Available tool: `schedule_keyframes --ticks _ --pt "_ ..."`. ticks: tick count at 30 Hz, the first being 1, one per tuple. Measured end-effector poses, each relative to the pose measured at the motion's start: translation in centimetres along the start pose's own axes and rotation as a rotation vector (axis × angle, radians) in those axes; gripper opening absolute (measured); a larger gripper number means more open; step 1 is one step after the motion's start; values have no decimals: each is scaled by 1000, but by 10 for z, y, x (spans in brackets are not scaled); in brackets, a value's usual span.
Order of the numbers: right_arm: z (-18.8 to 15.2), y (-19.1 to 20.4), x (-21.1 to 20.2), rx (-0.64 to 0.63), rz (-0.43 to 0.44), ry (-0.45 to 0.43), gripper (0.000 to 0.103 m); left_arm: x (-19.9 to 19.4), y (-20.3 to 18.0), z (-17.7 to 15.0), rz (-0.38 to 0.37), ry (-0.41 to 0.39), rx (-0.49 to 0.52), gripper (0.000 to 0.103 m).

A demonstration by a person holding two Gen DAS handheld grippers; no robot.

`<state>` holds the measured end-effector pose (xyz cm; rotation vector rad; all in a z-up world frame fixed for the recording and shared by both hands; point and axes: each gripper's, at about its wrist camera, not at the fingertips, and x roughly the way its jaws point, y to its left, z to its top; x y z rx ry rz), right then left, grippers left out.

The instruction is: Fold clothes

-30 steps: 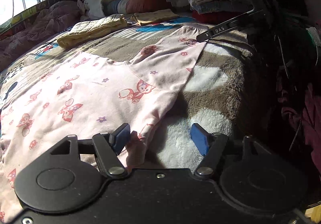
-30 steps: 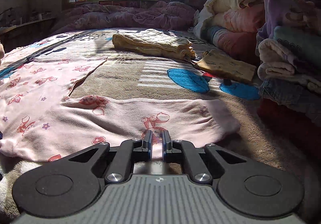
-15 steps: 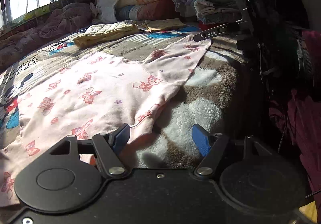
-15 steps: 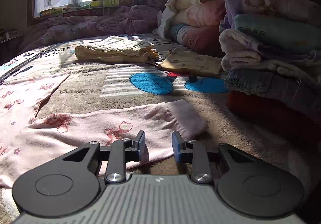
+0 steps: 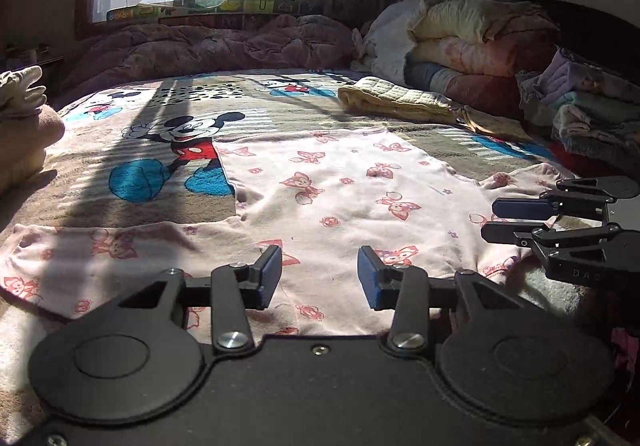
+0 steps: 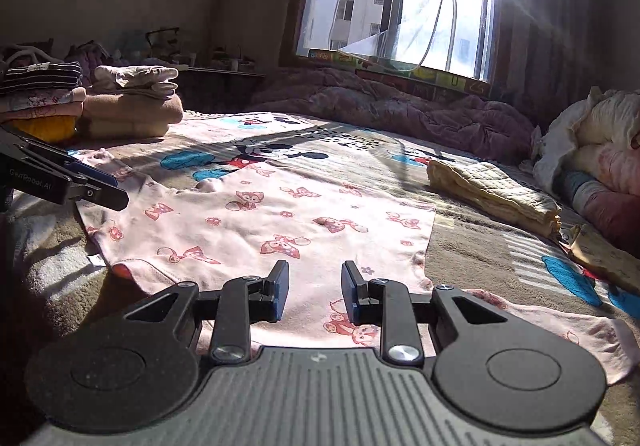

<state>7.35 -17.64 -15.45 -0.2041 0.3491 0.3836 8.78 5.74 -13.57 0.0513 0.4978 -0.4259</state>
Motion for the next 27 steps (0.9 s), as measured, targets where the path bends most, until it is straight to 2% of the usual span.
schedule_keyframes --ticks 2,5,8,11,14,15,16,17,18,19,21,22,24,26,27 --pt "-1 12 5 -28 25 38 28 8 -15 -5 -45 27 28 40" --pt "-7 15 6 -37 31 96 32 25 -56 -32 -5 93 287 40" --pt "-14 18 7 -46 37 153 35 19 -64 -34 10 93 383 37" --pt "-18 18 4 -32 37 173 36 10 -55 -29 -6 44 351 39" --pt "-14 17 -7 -34 56 105 36 10 -54 -23 -41 20 302 39" --pt "-13 20 -7 -54 55 95 36 14 -55 -23 -51 40 295 40" --pt "-13 23 -4 -72 47 122 36 23 -57 -26 -54 112 295 44" --pt "-17 24 2 -74 41 167 37 28 -58 -32 -49 136 308 46" --pt "-19 21 4 -49 47 183 37 28 -58 -33 -53 131 329 47" --pt "-21 16 4 -13 58 184 37 25 -57 -28 -63 154 318 48" --pt "-19 16 -2 -9 62 169 38 17 -48 -19 -76 148 268 55" --pt "-18 17 -5 -13 62 159 38 8 -40 -13 -41 89 243 55" --pt "-16 20 -12 -26 69 124 38 -1 -23 -5 39 22 186 55" --pt "-12 24 -16 -42 72 78 38 -4 -1 1 105 -8 105 53" --pt "-9 25 -18 -40 77 51 38 -1 10 1 131 13 79 52"
